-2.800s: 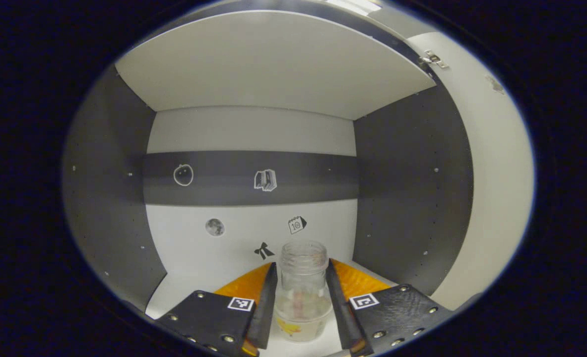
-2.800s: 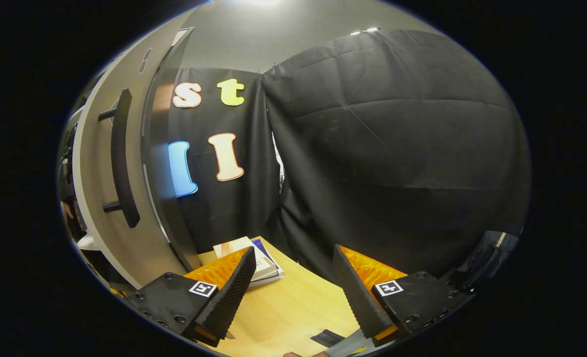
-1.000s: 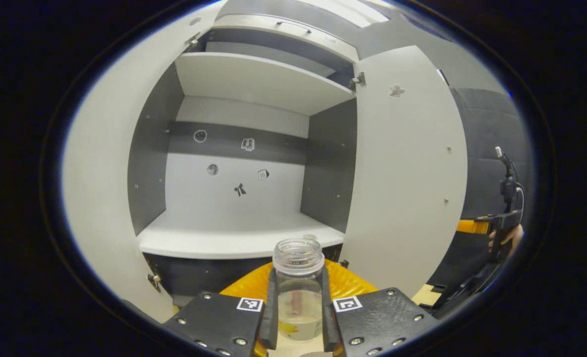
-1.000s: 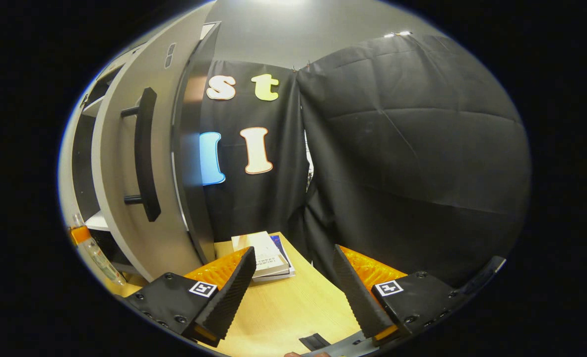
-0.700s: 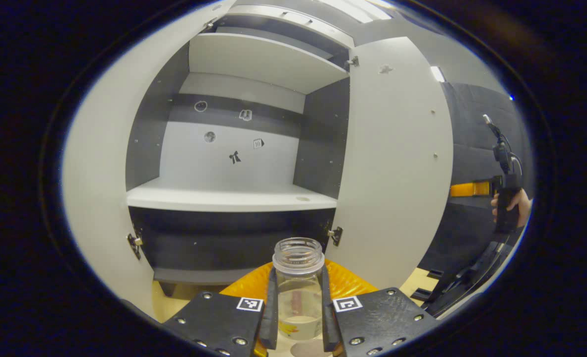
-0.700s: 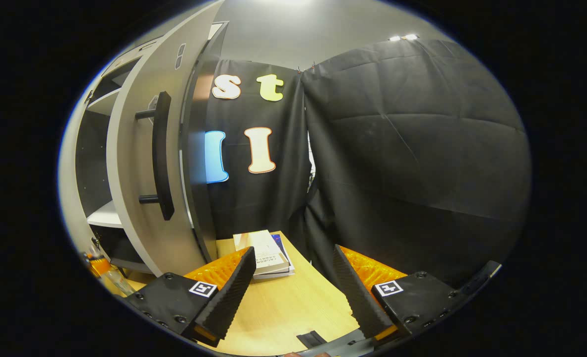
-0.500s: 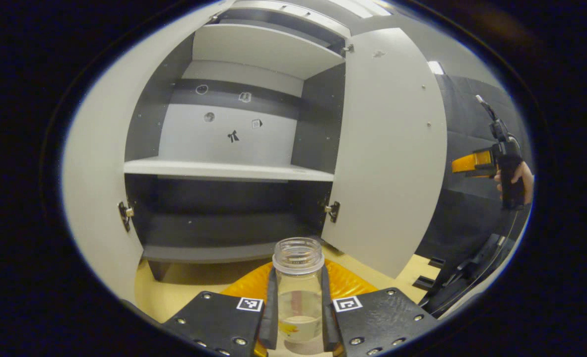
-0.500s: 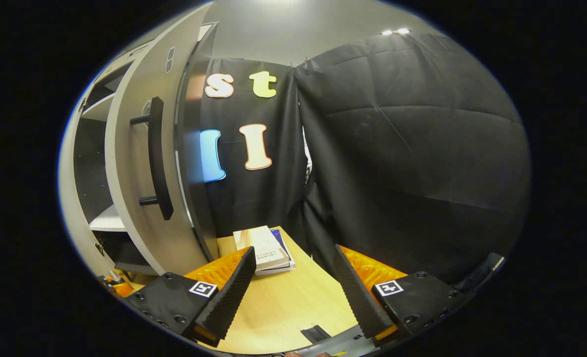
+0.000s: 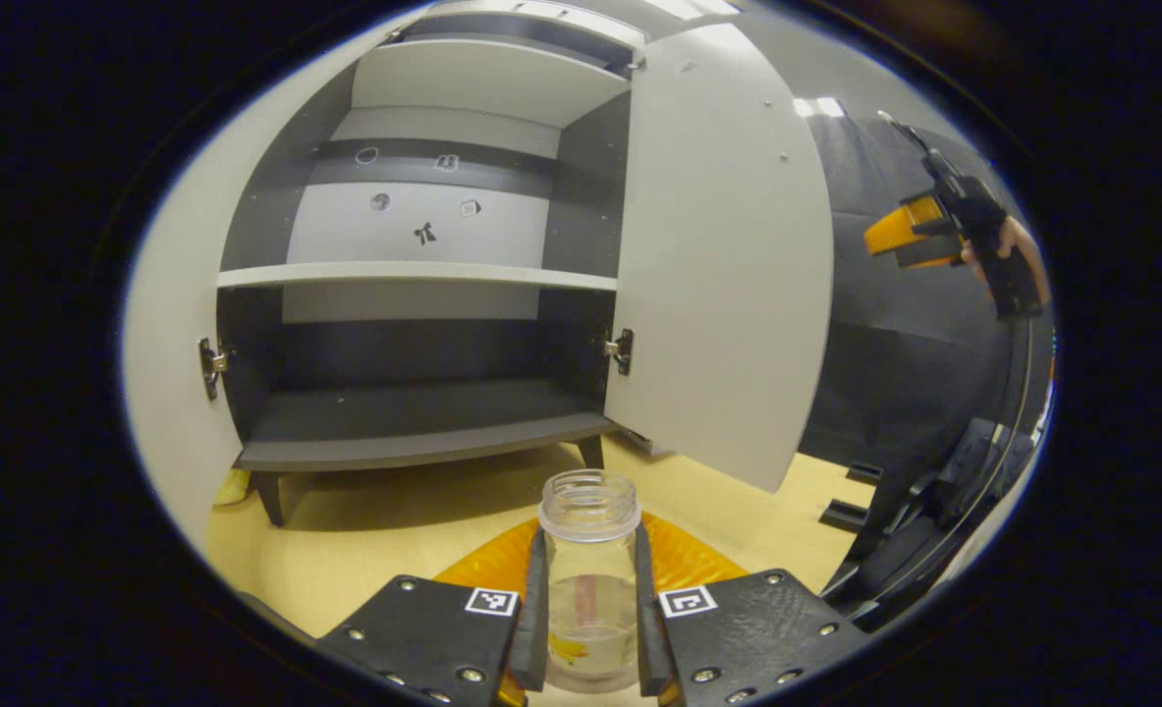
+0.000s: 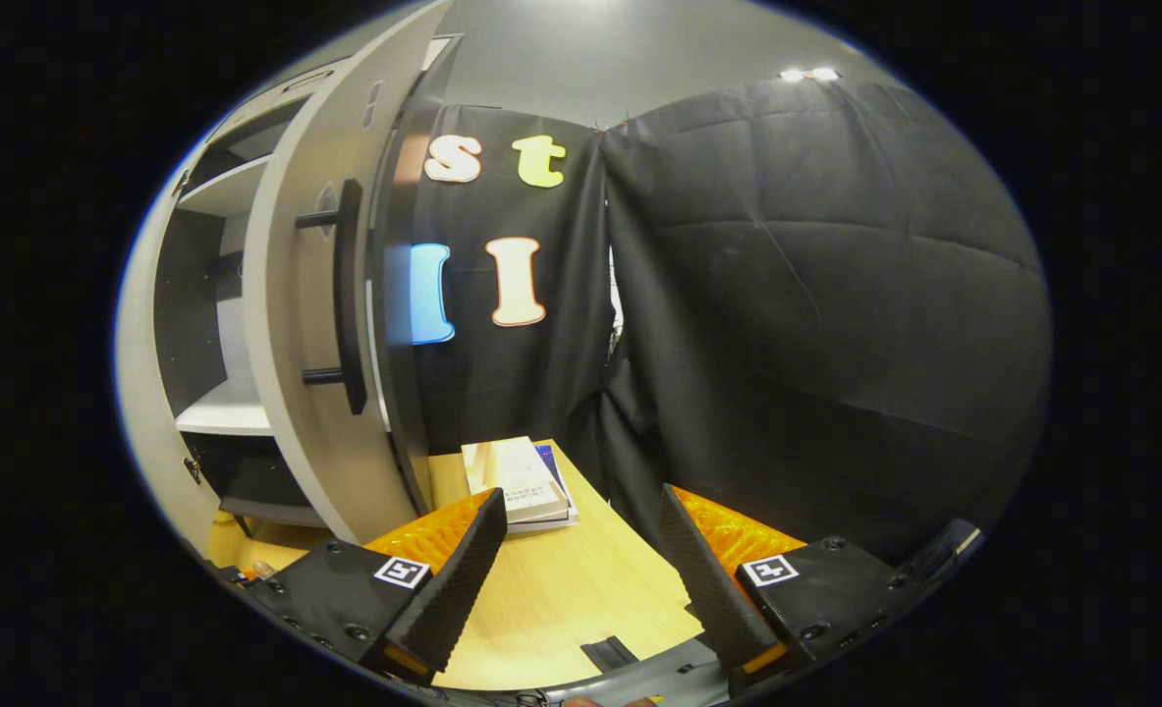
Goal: Grasp the bottle in the cabinet with the left hand and place it on the coaster, then close the right door with the right hand and the left door with the left hand.
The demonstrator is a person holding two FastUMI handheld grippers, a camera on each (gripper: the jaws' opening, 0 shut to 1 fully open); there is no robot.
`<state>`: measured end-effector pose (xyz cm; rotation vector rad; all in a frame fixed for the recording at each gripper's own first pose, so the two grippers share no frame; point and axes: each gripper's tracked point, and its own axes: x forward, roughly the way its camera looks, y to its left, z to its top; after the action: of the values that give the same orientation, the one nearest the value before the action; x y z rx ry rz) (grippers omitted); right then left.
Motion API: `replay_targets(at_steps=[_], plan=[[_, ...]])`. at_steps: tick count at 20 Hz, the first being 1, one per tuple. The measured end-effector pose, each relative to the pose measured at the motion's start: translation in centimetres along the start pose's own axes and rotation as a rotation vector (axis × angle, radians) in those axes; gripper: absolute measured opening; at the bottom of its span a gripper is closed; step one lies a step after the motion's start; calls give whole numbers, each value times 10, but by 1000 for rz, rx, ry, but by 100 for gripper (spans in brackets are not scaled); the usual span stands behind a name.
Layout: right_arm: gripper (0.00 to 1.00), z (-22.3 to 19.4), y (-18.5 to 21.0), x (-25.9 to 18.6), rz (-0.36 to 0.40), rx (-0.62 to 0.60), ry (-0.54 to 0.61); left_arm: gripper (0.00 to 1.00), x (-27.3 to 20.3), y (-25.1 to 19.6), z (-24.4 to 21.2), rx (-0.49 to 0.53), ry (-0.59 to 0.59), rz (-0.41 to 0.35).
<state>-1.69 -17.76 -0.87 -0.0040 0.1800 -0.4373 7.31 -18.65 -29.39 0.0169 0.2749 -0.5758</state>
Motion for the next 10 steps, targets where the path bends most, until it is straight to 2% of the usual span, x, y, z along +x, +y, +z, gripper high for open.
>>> replay_targets(at_steps=[1,2,3,4,5,6,7,8,10], plan=[[100,0,1,0,3,-2,-6,43,0,-4,-5,9,6,-4],[96,0,0,-1,2,0,-8,43,-2,-6,-8,18,8,-2],[96,-1,0,-1,0,3,-7,31,-4,-7,-10,26,7,3],[96,-2,1,-2,3,5,-5,38,-4,-8,-8,34,-6,6],[96,-5,1,-3,4,5,-1,39,-6,-8,-11,39,-1,15],[100,-7,2,-4,5,6,2,35,-8,-8,-12,36,4,19],[100,-9,2,-6,8,9,5,46,-10,-8,-12,35,6,24],[100,-10,2,-8,7,11,7,42,-11,-7,-11,35,8,31],[96,-11,-1,-13,2,0,1,44,-12,-4,-13,38,22,46]])
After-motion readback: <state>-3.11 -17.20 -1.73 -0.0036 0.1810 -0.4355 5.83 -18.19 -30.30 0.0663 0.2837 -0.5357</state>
